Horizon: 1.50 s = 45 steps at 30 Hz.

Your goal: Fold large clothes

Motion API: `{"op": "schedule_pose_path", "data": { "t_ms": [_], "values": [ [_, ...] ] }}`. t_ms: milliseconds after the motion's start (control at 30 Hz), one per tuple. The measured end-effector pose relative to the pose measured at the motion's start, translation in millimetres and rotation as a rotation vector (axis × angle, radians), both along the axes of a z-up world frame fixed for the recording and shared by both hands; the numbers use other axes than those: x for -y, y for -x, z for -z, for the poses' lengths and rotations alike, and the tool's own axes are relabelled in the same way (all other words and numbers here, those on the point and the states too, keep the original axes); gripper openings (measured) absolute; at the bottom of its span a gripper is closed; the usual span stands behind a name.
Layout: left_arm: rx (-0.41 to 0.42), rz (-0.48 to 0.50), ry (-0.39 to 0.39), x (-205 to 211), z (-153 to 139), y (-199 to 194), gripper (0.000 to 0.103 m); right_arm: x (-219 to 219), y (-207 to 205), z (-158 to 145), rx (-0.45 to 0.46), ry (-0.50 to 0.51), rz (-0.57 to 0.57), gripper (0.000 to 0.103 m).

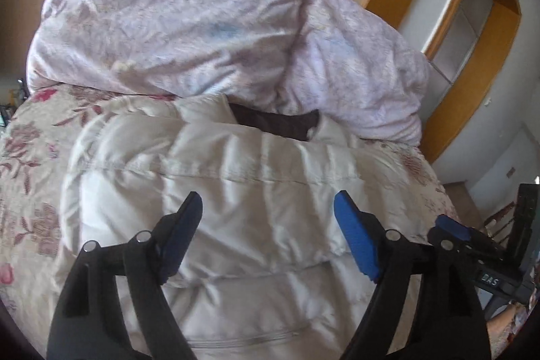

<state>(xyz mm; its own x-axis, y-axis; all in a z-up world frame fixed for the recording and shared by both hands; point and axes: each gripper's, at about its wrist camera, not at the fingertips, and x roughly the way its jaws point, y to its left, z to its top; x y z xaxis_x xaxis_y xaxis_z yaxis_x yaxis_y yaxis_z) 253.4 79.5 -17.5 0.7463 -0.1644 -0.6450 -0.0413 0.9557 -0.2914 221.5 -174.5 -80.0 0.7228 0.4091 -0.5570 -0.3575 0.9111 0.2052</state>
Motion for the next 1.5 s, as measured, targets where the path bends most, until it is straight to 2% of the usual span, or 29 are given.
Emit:
{"op": "schedule_pose_path", "data": {
  "t_ms": [100,167,333,467,533,700,767,833,900,967,1000,1033,1167,1333,1500],
  "values": [
    [-0.017,-0.127,-0.128,-31.1,9.0,-4.8,0.08,-38.9,-15.1,2.6,0.028,0.016,-0.097,0.06],
    [-0.037,-0.187,-0.203,-46.8,17.4,-9.5,0.08,-61.0,-26.4,7.8,0.046,0.043,-0.132,0.057],
    [-0.125,-0.248,-0.327,-67.5,44.8,-27.1,0.08,-84.8,-58.0,35.0,-0.008,0.106,-0.127,0.057],
    [-0.184,-0.255,-0.319,-79.4,71.2,-38.0,0.082,-80.5,-74.9,62.9,-0.079,0.103,-0.122,0.054],
    [-0.196,-0.264,-0.322,-81.6,81.5,-41.5,0.088,-81.2,-79.7,69.8,-0.099,0.094,-0.127,0.053],
    [-0.222,-0.281,-0.324,-81.3,96.9,-49.2,0.095,-75.0,-98.2,82.4,-0.165,0.014,-0.115,0.053],
    [-0.239,-0.286,-0.308,-84.5,101.5,-51.9,0.097,-79.2,-98.3,80.9,-0.165,0.044,-0.114,0.053],
    [-0.245,-0.275,-0.284,-87.3,98.6,-46.5,0.095,-80.8,-95.7,75.1,-0.182,0.082,-0.128,0.053],
    [-0.229,-0.238,-0.233,-89.9,88.0,-28.9,0.093,-69.3,-87.6,64.9,-0.223,0.054,-0.146,0.057],
    [-0.191,-0.171,-0.156,-94.9,74.2,-2.3,0.093,-44.8,-70.4,50.1,-0.24,-0.02,-0.18,0.076],
    [-0.17,-0.145,-0.121,-99.5,66.9,14.6,0.093,-30.6,-61.2,43.6,-0.242,-0.045,-0.179,0.091],
    [-0.152,-0.122,-0.092,-104.7,60.0,32.8,0.093,-11.4,-49.9,37.0,-0.241,-0.071,-0.174,0.096],
    [-0.131,-0.074,0.007,-129.0,50.4,94.0,0.093,64.8,-12.4,32.3,-0.319,-0.172,-0.143,0.096],
    [-0.144,-0.05,0.166,-154.2,67.4,173.9,0.093,154.3,41.9,53.5,-0.444,-0.237,-0.046,0.096],
    [-0.163,-0.058,0.307,-163.2,91.4,227.4,0.092,213.6,93.6,73.7,-0.488,-0.256,0.067,0.096]
  ]
}}
